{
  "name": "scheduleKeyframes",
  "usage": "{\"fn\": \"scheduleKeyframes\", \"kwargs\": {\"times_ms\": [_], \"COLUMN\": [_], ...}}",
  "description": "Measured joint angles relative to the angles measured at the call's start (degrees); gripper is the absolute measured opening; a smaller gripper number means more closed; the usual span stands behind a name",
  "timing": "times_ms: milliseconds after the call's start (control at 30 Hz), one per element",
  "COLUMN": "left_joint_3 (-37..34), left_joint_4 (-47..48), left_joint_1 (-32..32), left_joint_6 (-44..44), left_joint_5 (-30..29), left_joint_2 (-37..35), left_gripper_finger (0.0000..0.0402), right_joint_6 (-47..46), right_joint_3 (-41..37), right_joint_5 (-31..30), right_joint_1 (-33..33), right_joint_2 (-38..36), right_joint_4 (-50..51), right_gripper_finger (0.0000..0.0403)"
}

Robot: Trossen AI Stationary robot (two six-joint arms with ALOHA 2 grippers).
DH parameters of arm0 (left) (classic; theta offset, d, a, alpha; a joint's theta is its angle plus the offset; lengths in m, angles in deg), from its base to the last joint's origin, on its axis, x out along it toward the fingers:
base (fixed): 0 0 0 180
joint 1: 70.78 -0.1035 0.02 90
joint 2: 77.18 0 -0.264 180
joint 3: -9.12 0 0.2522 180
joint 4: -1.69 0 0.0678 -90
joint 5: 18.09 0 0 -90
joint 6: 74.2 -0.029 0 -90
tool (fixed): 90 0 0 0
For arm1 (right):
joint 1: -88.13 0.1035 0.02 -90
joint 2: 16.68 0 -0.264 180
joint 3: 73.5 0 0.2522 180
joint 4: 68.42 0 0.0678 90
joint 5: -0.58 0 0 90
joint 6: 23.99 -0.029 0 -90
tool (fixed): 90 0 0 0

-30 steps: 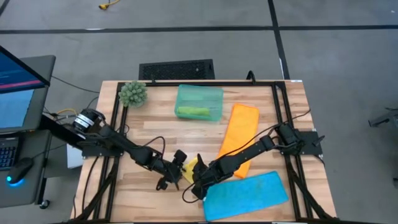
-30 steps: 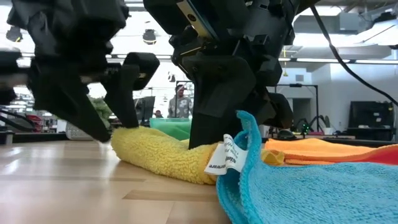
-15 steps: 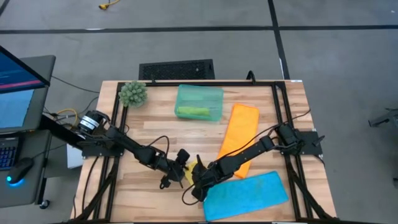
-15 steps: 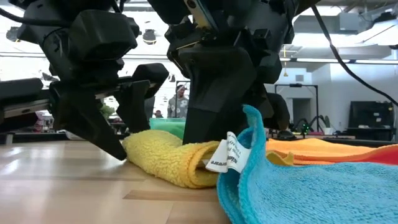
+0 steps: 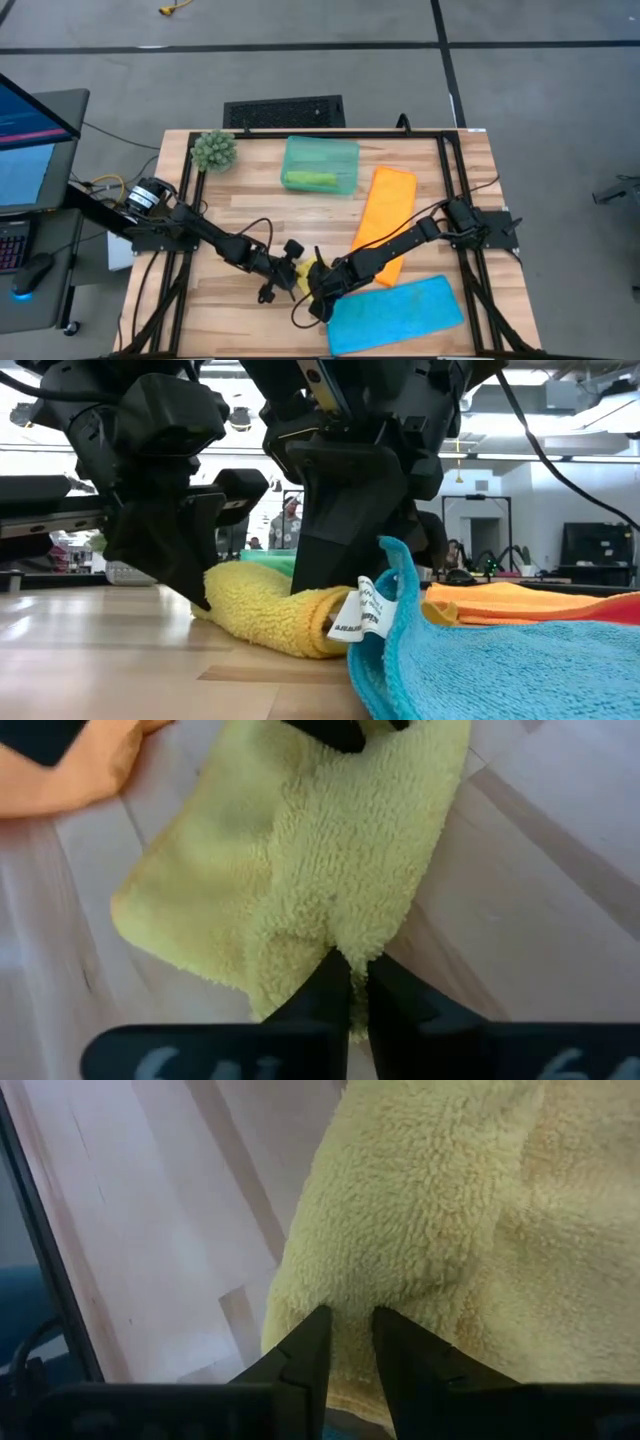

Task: Roll microfiber towels into tight, uniform cylinder then place into a basket
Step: Roll the yellow towel

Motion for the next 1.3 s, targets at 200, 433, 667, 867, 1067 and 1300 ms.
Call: {"fn": "scheduleKeyframes", "kwargs": {"times_ms": [200,433,667,867,1067,1300], "left_joint_3": [0.27,0.32,0.26,1.30,4.28,4.69], "left_joint_4": [4.56,5.90,6.44,7.95,13.83,15.15], "left_joint_1": [-0.50,-0.48,-0.43,-0.71,-3.05,-6.80], "left_joint_6": [8.12,14.13,19.42,23.35,30.03,39.30], "left_joint_5": [4.20,7.89,12.47,16.49,22.04,26.85], "left_joint_2": [-0.27,-0.28,-0.22,-0.10,0.08,0.13], "left_gripper_finger": [0.0004,0.0003,0.0003,0.0003,0.0003,0.0003], "right_joint_6": [2.06,4.33,5.82,8.49,10.43,10.02], "right_joint_3": [0.00,0.09,0.00,0.15,0.07,0.08], "right_joint_5": [-0.18,-1.30,-6.51,-13.49,-17.95,-21.42], "right_joint_1": [0.00,0.02,1.19,3.01,5.78,10.77], "right_joint_2": [0.00,-0.81,-4.84,-9.66,-14.01,-15.63], "right_joint_4": [-0.13,-0.01,8.02,11.93,19.48,21.09], "right_gripper_finger": [0.0107,0.0107,0.0107,0.0107,0.0107,0.0107]}}
